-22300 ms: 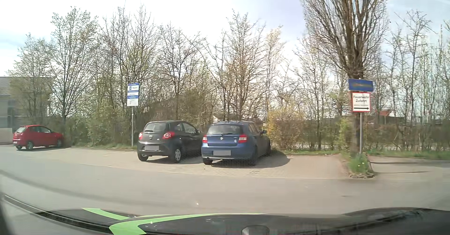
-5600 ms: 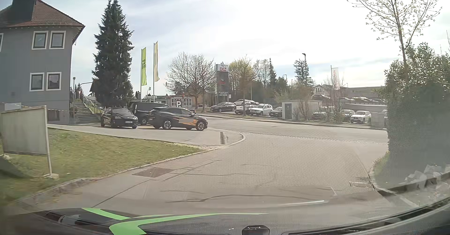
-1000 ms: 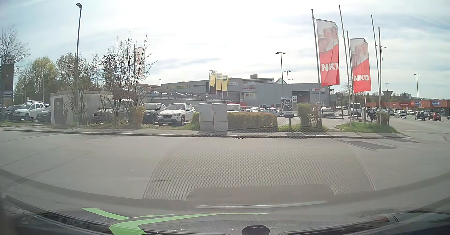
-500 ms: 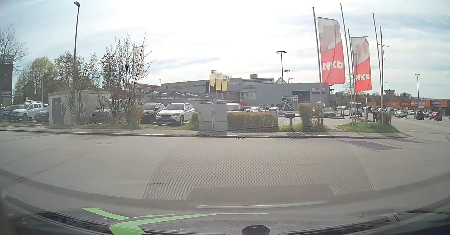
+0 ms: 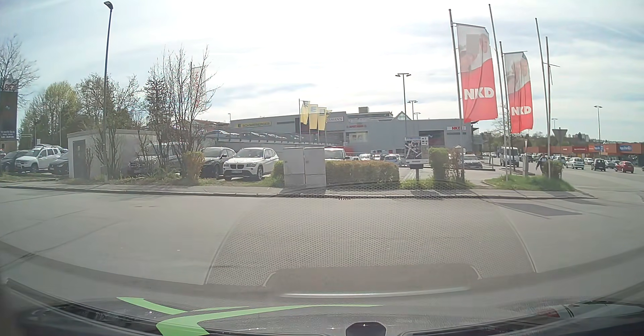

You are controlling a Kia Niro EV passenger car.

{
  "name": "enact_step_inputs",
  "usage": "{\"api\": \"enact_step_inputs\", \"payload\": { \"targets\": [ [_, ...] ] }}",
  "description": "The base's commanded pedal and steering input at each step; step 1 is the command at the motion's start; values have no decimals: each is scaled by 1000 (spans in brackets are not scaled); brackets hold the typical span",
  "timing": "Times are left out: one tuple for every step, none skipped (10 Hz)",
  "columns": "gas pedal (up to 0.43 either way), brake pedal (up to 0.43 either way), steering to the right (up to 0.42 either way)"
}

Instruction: Follow the waypoints while adhering to traffic rules and regulations

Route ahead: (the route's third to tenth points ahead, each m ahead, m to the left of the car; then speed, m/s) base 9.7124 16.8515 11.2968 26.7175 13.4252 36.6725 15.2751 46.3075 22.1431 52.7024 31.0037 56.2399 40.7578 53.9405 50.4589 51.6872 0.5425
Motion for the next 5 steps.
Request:
{"api": "enact_step_inputs", "payload": {
  "targets": [
    [248, 0, -106],
    [268, 0, -140],
    [299, 0, -176],
    [311, 0, -213],
    [311, 0, -252]
  ]
}}
